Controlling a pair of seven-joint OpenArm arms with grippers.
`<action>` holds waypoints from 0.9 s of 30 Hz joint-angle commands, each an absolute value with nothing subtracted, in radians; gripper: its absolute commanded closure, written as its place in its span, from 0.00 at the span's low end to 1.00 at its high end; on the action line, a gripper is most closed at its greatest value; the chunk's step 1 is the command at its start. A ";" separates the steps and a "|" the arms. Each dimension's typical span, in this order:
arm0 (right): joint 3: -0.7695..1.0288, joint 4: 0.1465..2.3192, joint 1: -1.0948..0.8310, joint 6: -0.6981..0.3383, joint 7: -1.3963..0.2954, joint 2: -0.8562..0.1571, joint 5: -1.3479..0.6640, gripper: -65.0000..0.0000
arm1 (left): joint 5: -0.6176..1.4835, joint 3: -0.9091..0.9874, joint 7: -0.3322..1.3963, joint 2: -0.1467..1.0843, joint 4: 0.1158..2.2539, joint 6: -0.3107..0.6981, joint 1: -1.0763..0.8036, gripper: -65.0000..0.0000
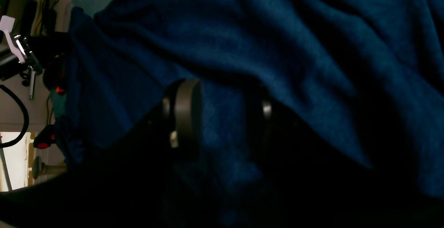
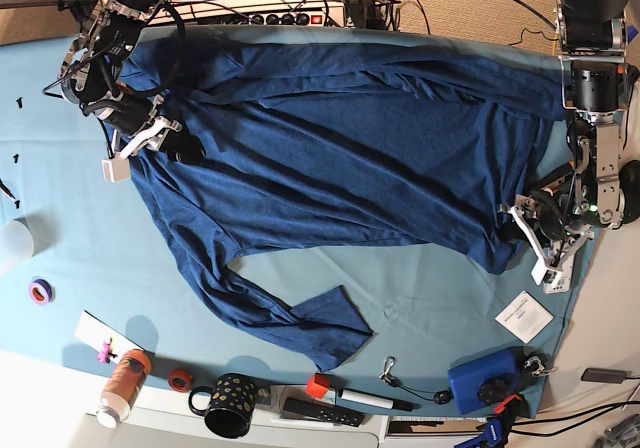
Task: Layout the t-shirt on the table in an organized manner, then fold the t-shirt properly
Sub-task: 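Grasp the shirt side with the left gripper and drag it outward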
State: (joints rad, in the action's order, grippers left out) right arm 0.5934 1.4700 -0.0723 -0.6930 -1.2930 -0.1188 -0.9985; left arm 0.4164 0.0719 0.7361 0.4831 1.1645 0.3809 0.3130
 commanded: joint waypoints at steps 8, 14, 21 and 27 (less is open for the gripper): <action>0.596 1.484 -0.061 -0.698 -1.272 -0.133 -1.027 0.66 | 0.565 0.077 0.744 0.502 1.178 0.359 0.404 0.47; 0.596 1.483 -0.061 -0.698 -1.278 -0.133 -1.027 0.66 | 0.582 0.077 0.752 0.502 1.170 0.309 0.424 0.47; 0.596 1.484 -0.061 -0.698 -1.278 -0.133 -1.027 0.66 | 0.714 0.197 0.765 0.501 0.971 0.359 0.444 0.47; 0.596 1.484 -0.061 -0.698 -1.277 -0.133 -1.028 0.66 | 0.888 0.387 0.872 0.503 0.797 0.509 0.486 0.47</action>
